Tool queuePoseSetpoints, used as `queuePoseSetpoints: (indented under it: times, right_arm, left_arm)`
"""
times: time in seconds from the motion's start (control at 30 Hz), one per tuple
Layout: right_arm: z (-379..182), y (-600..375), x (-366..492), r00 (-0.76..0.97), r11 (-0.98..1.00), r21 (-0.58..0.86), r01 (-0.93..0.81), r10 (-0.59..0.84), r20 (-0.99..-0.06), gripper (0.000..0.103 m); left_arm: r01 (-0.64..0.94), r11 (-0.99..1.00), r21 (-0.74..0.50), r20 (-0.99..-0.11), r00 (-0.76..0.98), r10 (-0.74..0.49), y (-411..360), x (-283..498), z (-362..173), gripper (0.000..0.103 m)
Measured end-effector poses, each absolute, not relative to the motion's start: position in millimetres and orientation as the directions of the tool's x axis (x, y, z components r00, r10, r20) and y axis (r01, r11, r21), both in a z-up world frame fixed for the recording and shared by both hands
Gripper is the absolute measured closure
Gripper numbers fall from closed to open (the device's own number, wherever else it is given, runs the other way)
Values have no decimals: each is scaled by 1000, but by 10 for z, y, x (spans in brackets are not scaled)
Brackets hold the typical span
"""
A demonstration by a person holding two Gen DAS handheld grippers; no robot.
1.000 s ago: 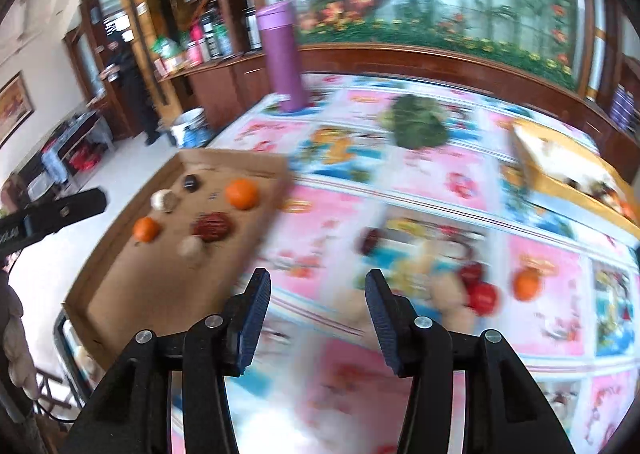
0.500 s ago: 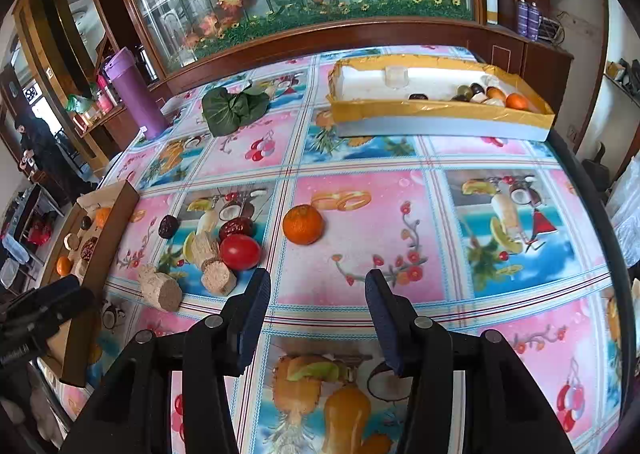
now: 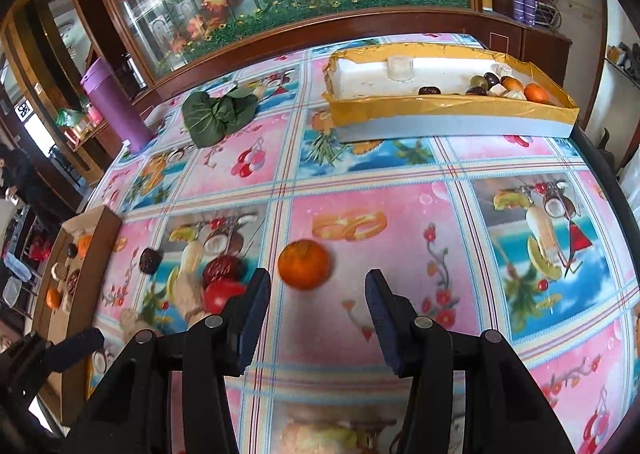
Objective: Organize fruits
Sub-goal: 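Move the left tool toward a beige cube while the right tool approaches another orange, then grasp a beige cube with the left tool while the right tool grasps the orange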
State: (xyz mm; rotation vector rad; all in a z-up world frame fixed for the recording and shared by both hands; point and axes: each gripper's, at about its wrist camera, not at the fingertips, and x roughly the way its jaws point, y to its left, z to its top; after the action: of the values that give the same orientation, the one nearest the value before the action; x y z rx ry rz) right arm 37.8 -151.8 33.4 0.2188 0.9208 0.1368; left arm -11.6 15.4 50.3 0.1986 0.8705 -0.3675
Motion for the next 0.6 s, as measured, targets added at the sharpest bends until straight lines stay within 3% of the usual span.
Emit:
queuePoseSetpoints:
  times: [0.23,0.3,0.47,0.5,0.6]
  right_arm:
    - [212,-1514,599,594,957,288,-24,246,-766,50]
    - [205,-1466,618,597,960,278,-42,247,-763,50]
    - [140,-1347,624,601,960,264,-97,268,-753,51]
    - [135,-1331,622,600,960,258,-108,270,-753,53]
    - [131,-1282,620,586,950,277,-143,307,-750,72]
  left_arm:
    - [401,914,53,-794,572,-205,160,-23,306,53]
    - [404,910,90,-789,587,-183,118,-51,303,74]
    - [396,916,70,-783,591,-196,132,-65,306,75]
    - [393,917,68,-781,593,-196,131,-64,302,75]
    - [383,923,26,-799,564,-211,125,13,230,73]
